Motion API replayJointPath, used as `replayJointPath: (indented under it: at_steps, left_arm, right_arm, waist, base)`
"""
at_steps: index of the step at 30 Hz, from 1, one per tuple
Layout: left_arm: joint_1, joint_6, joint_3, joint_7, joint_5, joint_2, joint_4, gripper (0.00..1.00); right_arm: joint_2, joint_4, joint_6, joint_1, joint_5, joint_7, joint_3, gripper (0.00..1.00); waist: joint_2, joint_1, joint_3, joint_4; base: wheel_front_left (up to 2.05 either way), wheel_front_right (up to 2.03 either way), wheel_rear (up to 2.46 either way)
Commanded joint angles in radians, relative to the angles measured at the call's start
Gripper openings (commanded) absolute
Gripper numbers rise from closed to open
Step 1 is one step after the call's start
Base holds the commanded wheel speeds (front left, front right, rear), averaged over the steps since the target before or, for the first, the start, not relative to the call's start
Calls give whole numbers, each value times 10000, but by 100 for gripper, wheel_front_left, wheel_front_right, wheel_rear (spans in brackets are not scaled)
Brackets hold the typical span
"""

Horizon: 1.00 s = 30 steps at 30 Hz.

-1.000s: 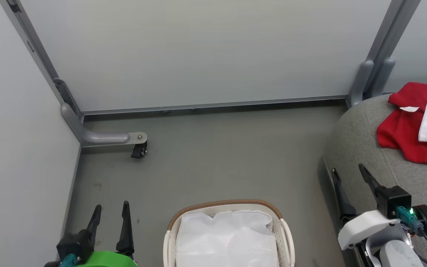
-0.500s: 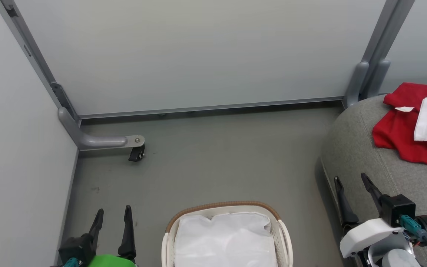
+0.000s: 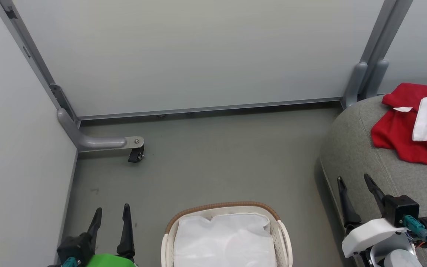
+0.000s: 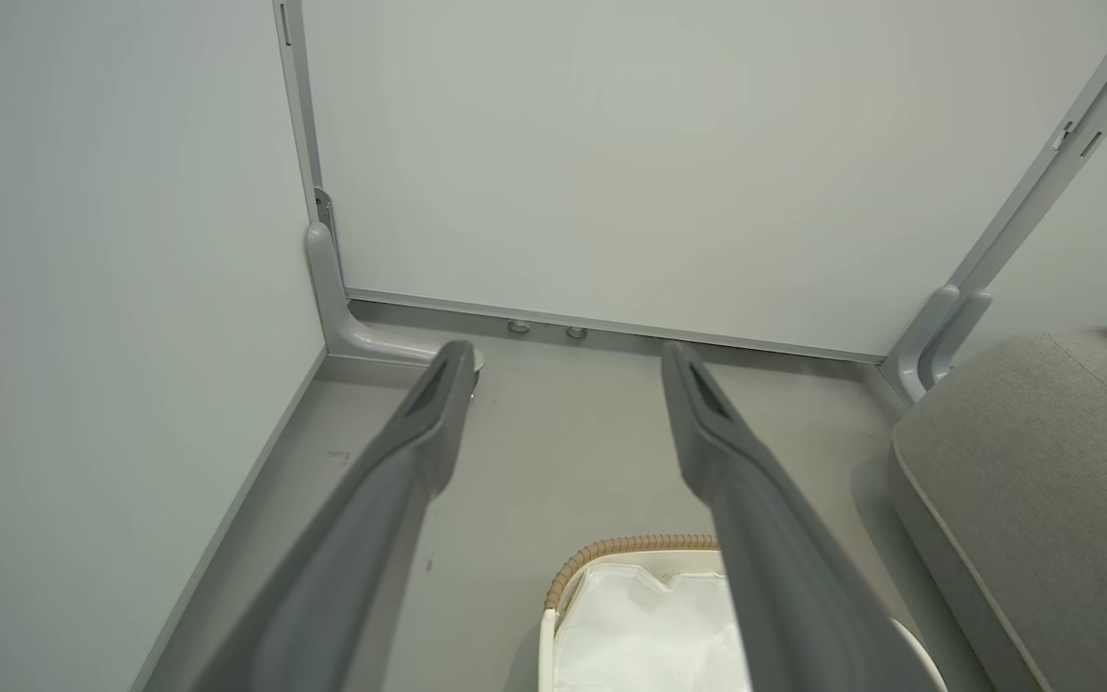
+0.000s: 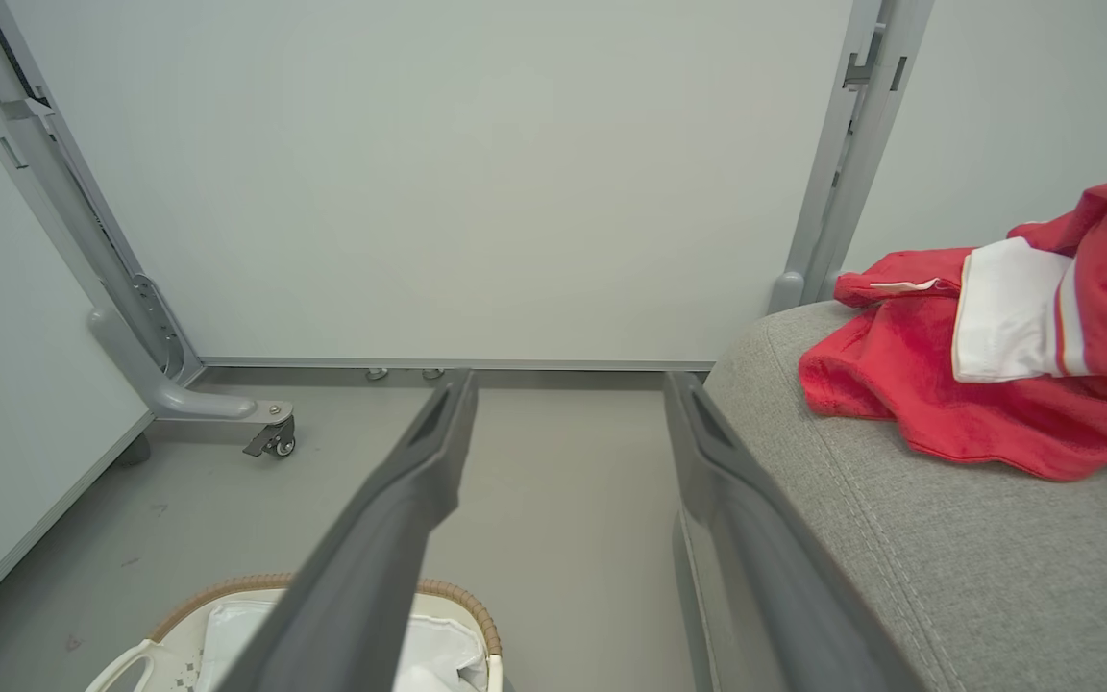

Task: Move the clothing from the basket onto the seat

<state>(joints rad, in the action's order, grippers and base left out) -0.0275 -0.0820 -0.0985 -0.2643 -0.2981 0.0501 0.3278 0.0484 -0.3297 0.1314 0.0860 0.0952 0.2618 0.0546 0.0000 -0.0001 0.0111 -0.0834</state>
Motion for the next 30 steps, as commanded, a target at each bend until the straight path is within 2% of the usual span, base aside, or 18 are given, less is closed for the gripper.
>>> replayJointPath:
  at_steps: [1,5,6,9,25,26,30]
  left_arm:
    - [-19,43,31,-2,55,6,-50,100]
    - [-15,12,21,-2,99,6,-77,100]
    - [-2,-3,0,4,14,-2,15,0]
    - [-22,-4,-7,22,-57,-11,254,0]
    - [296,-108,447,807,-2777,-7,24,0]
    - [371,-134,550,987,-3410,-6,-33,0]
    - [437,-154,641,1151,-3985,-5,-83,0]
  right_arm:
    - [39,-28,-14,-144,62,47,24,100]
    - [39,-36,-14,-128,95,47,47,100]
    - [-13,-61,0,2,26,-6,19,0]
    - [-82,-302,0,-73,73,-47,22,0]
    - [-55,-58,-2,13,3218,-837,156,0]
    - [-48,16,-2,19,3951,-1003,171,0]
    - [-42,75,-3,32,4617,-1159,191,0]
  waist:
    - [0,1,-1,-2]
    - [0,1,-10,-10]
    - [0,1,-8,-9]
    - [0,1,-9,-7]
    - [0,1,-25,100]
    - [0,1,-30,128]
    - [0,1,-34,154]
  base:
    - [0,0,0]
    - [0,0,0]
    - [0,0,0]
    - [0,0,0]
    - [0,0,0]
    - [0,0,0]
    - [0,0,0]
